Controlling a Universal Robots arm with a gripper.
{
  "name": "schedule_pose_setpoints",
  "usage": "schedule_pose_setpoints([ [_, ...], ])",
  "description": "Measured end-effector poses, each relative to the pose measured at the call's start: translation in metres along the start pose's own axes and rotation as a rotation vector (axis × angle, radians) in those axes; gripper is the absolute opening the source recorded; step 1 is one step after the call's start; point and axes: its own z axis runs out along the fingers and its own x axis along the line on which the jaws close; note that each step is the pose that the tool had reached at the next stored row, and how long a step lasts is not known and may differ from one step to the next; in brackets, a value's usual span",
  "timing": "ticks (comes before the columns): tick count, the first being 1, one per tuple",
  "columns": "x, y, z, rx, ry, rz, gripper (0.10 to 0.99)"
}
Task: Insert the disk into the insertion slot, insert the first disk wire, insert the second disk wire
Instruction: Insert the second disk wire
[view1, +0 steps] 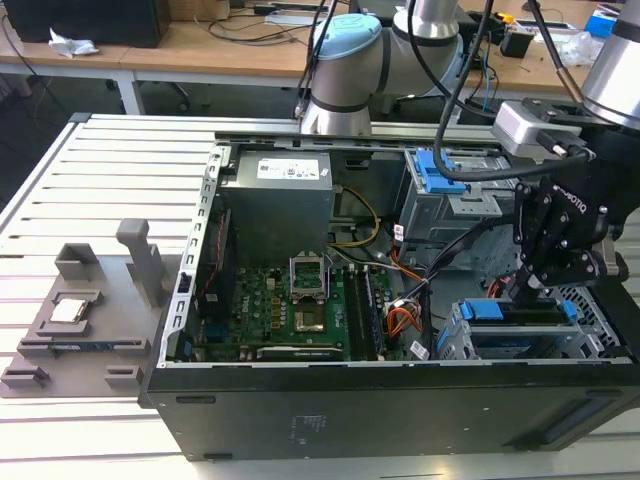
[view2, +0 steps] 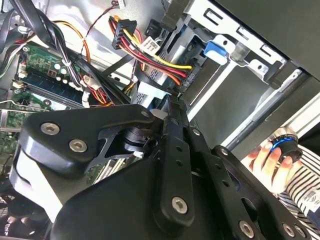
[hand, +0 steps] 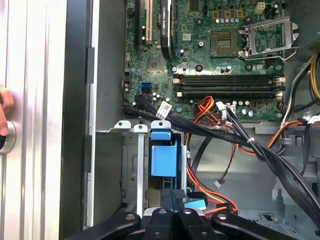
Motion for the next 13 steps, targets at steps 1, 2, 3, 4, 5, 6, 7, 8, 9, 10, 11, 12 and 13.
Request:
schedule_pose_setpoints([
  [1,0.0019,-0.0007,0.0003,-0.001,0.0001,0.000,0.102],
  [2,0.0026,-0.0009,0.0005,-0.001,0.0000,0.001,0.102],
  [3,0.0031,-0.0010,0.0016,-0.002,-0.0005,0.002,0.102],
  [4,0.0032,-0.0011,0.0030,-0.002,-0.0009,0.002,0.102],
  [5,0.0031,-0.0012,0.0042,-0.002,-0.0010,0.002,0.102],
  [6,0.0031,-0.0013,0.0052,-0.002,-0.0005,0.002,0.102],
  [7,0.0030,-0.0014,0.0063,-0.002,0.0002,0.002,0.102],
  [8,0.0030,-0.0014,0.0069,-0.002,0.0002,0.002,0.102],
  [9,0.0029,-0.0015,0.0073,-0.002,-0.0005,0.002,0.102],
  [10,0.0028,-0.0015,0.0074,-0.002,-0.0008,0.002,0.102],
  [11,0.0028,-0.0015,0.0075,-0.002,-0.0009,0.002,0.102],
  [12,0.0028,-0.0015,0.0076,-0.002,-0.0008,0.002,0.114],
  [13,0.0028,-0.0015,0.0076,-0.002,-0.0008,0.002,0.169],
])
